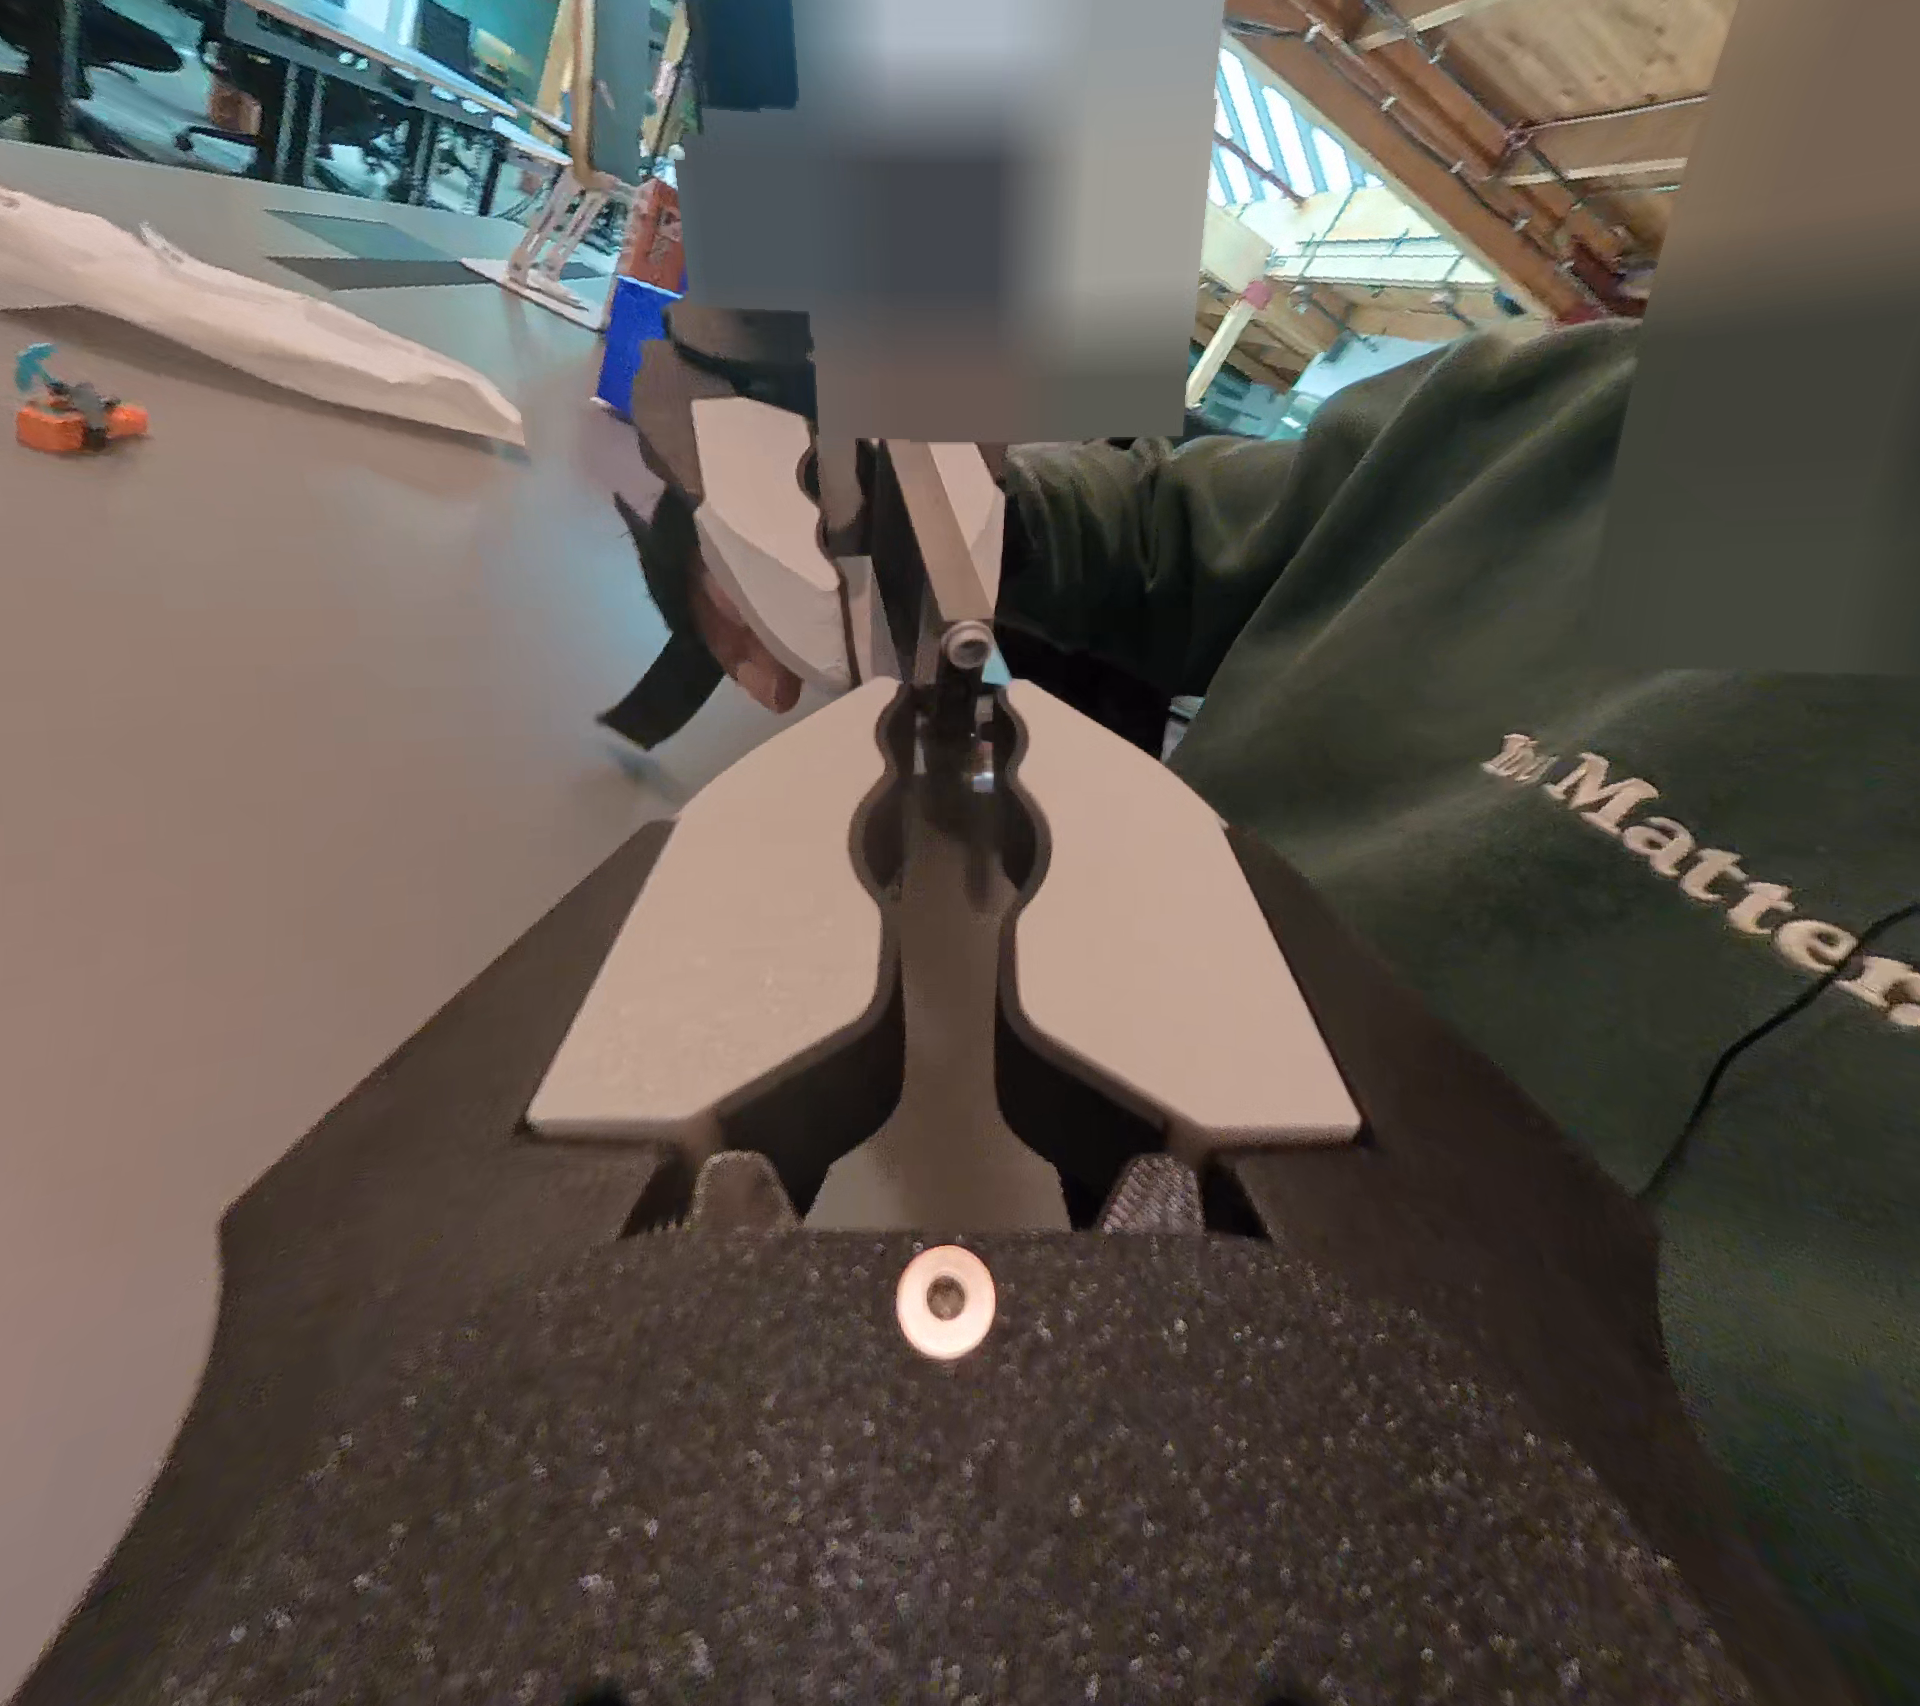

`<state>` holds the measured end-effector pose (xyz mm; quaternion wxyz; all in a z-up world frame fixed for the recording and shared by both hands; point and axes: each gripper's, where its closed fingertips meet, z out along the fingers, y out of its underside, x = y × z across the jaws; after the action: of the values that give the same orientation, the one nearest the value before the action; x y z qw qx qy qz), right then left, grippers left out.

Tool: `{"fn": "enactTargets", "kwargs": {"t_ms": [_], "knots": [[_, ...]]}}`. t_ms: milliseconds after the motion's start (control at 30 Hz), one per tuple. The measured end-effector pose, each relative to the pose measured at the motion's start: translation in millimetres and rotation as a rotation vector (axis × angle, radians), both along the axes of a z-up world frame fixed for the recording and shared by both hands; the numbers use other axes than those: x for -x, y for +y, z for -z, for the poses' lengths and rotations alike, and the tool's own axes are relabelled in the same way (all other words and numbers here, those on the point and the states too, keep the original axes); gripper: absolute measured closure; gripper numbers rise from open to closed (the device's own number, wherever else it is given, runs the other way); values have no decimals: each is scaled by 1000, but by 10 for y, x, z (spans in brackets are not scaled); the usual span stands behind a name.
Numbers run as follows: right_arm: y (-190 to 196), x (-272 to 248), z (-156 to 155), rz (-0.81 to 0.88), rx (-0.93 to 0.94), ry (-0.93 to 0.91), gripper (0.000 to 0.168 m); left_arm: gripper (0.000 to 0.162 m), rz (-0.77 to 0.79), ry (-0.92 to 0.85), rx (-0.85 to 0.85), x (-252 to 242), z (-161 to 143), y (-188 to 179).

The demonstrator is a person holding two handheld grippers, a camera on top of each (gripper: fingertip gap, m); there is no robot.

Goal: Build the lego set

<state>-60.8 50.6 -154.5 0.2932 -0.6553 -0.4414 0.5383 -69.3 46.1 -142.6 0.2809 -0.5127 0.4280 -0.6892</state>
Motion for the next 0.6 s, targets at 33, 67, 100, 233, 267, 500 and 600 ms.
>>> {"fn": "enactTargets", "kwargs": {"t_ms": [33, 67, 100, 233, 267, 500, 600], "knots": [[-9, 1, -27, 3, 6, 25, 152, 148, 6, -14, 12, -9, -31, -5], [-3, -7, -50, 15, 12, 47, 152, 149, -1, -24, 18, -16, -51, 7], [-2, -18, -57, 21, 25, 63, 152, 149, -1, -22, 15, -25, -51, 6], [-10, -54, -24, 34, 104, 120, 152, 149, 0, -14, 22, -66, -18, 2], [-9, -62, -15, 37, 129, 134, 152, 149, 0, -11, 25, -75, -8, 4], [-34, -132, 56, 52, 304, 205, 152, 150, 26, 32, 14, -115, 71, -6], [-36, -229, 123, 81, 291, 167, 152, 162, 42, 95, -12, -78, 198, 24]]}}
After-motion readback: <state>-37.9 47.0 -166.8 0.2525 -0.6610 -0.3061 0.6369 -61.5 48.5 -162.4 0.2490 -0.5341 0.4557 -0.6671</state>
